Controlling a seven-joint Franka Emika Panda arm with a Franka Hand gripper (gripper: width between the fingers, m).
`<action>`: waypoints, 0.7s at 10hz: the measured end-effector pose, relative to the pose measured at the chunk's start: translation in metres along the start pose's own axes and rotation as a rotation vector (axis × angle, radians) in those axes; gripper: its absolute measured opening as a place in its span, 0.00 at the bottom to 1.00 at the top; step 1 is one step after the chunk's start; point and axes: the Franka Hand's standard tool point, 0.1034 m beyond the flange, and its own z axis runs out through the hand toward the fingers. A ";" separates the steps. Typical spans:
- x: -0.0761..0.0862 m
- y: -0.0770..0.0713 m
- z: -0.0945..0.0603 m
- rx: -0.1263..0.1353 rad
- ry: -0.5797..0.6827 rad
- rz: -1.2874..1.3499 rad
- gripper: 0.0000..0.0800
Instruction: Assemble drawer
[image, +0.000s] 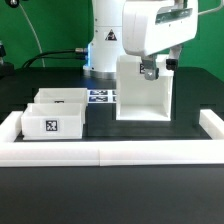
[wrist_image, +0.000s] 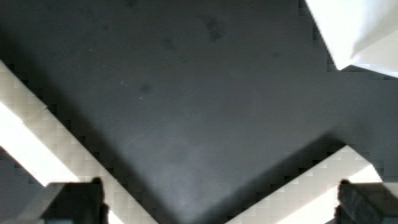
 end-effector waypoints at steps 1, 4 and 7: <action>0.000 0.000 0.000 0.000 0.000 0.000 0.81; 0.000 0.000 0.000 0.000 0.000 0.000 0.81; 0.000 0.000 0.000 0.000 0.000 0.000 0.81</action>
Offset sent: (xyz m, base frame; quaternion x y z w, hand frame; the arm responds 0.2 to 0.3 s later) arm 0.0000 0.0000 0.0000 0.0000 0.0000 0.0000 1.0000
